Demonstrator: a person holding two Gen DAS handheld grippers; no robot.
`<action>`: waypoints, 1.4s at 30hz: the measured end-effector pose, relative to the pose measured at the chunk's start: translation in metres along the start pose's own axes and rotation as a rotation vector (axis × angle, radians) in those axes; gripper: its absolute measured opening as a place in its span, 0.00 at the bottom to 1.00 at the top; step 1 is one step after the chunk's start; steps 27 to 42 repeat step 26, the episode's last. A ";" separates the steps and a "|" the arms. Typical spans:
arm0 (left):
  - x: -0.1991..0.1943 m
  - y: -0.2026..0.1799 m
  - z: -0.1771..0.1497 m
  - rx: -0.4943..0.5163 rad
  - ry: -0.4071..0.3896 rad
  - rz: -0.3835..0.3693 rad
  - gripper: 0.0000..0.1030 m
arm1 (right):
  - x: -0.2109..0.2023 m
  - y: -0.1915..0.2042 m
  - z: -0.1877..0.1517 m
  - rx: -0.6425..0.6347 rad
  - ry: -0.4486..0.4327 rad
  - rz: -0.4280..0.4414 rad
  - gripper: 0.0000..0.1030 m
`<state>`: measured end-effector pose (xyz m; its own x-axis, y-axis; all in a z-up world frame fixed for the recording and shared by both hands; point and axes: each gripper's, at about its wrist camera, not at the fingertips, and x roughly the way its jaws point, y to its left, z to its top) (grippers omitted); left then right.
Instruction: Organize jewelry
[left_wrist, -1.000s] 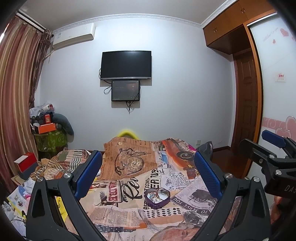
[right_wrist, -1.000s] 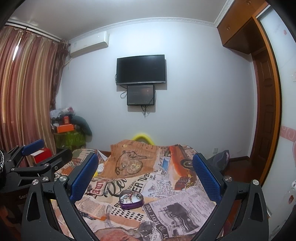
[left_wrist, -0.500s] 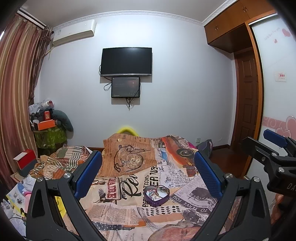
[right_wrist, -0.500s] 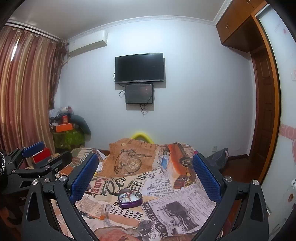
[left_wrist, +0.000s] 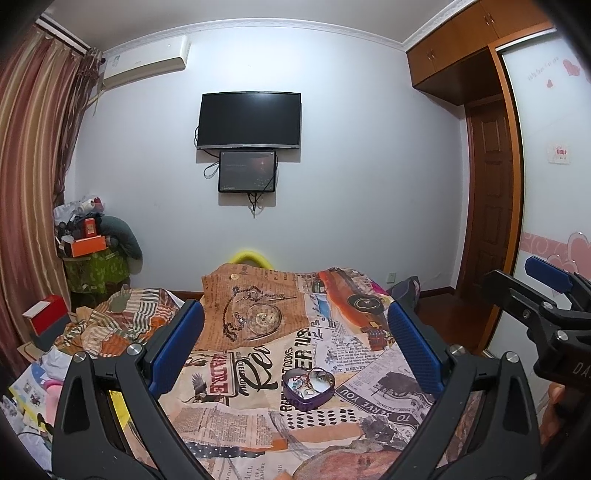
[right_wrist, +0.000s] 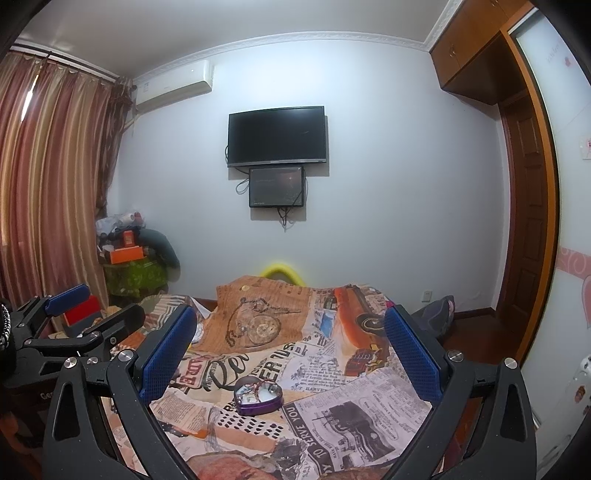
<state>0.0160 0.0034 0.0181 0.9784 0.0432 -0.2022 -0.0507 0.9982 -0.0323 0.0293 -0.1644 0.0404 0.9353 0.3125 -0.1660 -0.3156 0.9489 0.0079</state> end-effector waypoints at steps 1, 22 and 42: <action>0.000 0.000 0.000 -0.004 0.000 0.001 0.97 | 0.000 0.000 0.000 0.000 -0.001 -0.001 0.98; 0.005 0.002 -0.003 -0.022 0.009 -0.006 0.99 | 0.003 -0.003 -0.001 0.006 0.009 -0.005 0.98; 0.005 0.003 -0.004 -0.026 0.010 -0.008 0.99 | 0.005 -0.003 -0.002 0.006 0.011 -0.006 0.98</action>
